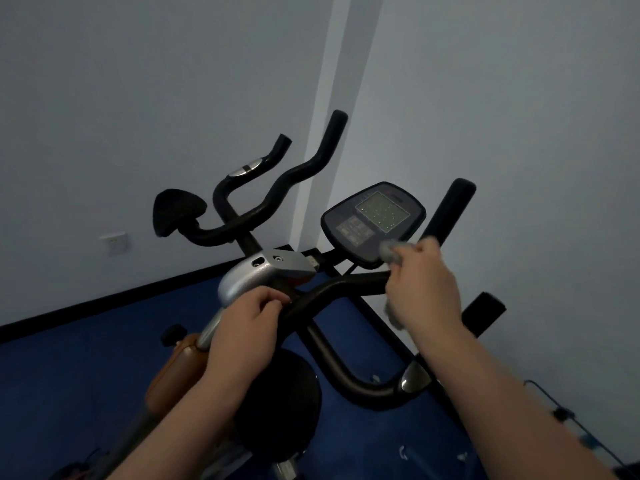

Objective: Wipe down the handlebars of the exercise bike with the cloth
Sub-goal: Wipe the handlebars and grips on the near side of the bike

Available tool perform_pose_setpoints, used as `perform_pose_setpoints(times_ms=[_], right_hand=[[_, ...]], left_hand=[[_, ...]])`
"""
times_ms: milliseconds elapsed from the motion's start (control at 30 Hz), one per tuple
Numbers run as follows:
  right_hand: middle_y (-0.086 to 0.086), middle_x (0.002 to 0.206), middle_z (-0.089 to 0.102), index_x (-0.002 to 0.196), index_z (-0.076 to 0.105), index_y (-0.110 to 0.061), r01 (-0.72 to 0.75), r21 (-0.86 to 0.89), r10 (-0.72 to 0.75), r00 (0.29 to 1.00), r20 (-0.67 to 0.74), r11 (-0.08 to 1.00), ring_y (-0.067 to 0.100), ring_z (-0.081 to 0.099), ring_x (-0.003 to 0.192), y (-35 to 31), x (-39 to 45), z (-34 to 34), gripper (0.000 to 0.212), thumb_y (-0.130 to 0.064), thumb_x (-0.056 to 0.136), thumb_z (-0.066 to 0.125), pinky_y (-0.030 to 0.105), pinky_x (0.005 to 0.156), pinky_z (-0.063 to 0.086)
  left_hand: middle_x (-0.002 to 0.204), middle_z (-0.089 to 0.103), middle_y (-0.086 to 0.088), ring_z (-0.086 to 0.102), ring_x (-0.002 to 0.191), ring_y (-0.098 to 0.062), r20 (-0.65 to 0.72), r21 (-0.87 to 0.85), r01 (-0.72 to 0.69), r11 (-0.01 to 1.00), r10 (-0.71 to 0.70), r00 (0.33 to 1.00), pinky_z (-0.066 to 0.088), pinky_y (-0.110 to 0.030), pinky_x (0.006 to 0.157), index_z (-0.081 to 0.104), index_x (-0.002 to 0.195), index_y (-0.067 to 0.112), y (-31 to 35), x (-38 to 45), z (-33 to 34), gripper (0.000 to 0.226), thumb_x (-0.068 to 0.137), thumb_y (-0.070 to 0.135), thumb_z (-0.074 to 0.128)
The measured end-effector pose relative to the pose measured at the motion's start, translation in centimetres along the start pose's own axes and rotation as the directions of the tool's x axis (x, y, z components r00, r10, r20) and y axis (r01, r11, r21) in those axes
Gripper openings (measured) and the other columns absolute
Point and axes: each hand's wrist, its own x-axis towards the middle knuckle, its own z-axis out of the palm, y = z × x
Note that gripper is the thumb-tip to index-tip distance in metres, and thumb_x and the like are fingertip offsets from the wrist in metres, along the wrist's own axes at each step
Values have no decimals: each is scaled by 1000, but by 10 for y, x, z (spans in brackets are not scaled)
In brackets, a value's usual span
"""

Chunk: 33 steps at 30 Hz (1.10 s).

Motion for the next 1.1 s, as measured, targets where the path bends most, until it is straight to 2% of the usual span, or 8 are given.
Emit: perform_pose_setpoints(times_ms=[300,500,633,733,833,900,967,1100], right_hand=[[-5,105,46,110,66,-27,132,328,-244,913,328,935,9,46,81,-43,-22,32,23,-20,93,54,23,74,36],[0,107,48,107,64,-22,201,18,-202,977,67,979,14,43,90,-31,-20,28,20,-17,93,52,26,66,35],[3,106,50,102,65,-20,293,262,-347,918,193,920,22,53,89,-65,-71,50,19,-14,89,52,33,72,47],[-2,105,63,105,70,-28,155,470,-395,790,469,869,17,60,93,-70,-67,43,24,-18,90,54,30,82,50],[-5,78,70,92,73,-33,-129,574,-346,685,641,808,9,66,67,-49,-31,10,25,-13,89,58,21,59,52],[-10,81,67,90,70,-40,21,567,-317,845,430,824,3,63,62,-36,-6,-5,23,-19,89,60,17,53,49],[-14,98,65,100,69,-37,304,452,-398,908,128,839,2,61,83,-36,6,-4,20,-23,86,64,21,71,50],[-15,114,63,110,67,-35,628,160,-640,688,343,762,9,58,102,-49,-6,26,24,-42,89,58,34,91,45]], left_hand=[[81,67,9,59,76,6,-115,-91,56,994,-66,991,40,-22,61,66,79,34,-20,-20,2,27,91,21,45],[77,68,6,62,73,0,-226,-150,44,988,-77,971,49,-30,67,66,74,29,-25,-27,6,27,90,20,46],[74,65,3,59,72,-3,-291,-158,0,987,-47,956,46,-33,67,61,72,23,-26,-26,6,21,89,15,49],[67,58,3,53,59,1,-340,-214,0,977,-74,937,39,-30,59,52,75,21,-27,-30,7,17,91,16,49],[69,59,1,55,61,-2,-340,-220,-1,975,-76,937,42,-31,57,51,77,27,-29,-35,6,15,92,22,48],[70,60,4,57,66,-5,-322,-157,-39,987,-13,947,46,-31,58,53,77,31,-30,-37,6,15,90,29,46],[74,62,10,58,72,-3,-293,-66,-92,994,69,953,47,-27,61,57,80,34,-31,-39,6,15,89,33,45],[84,62,17,58,82,3,-228,53,-160,986,168,959,46,-20,66,60,88,37,-36,-42,7,14,90,35,46]])
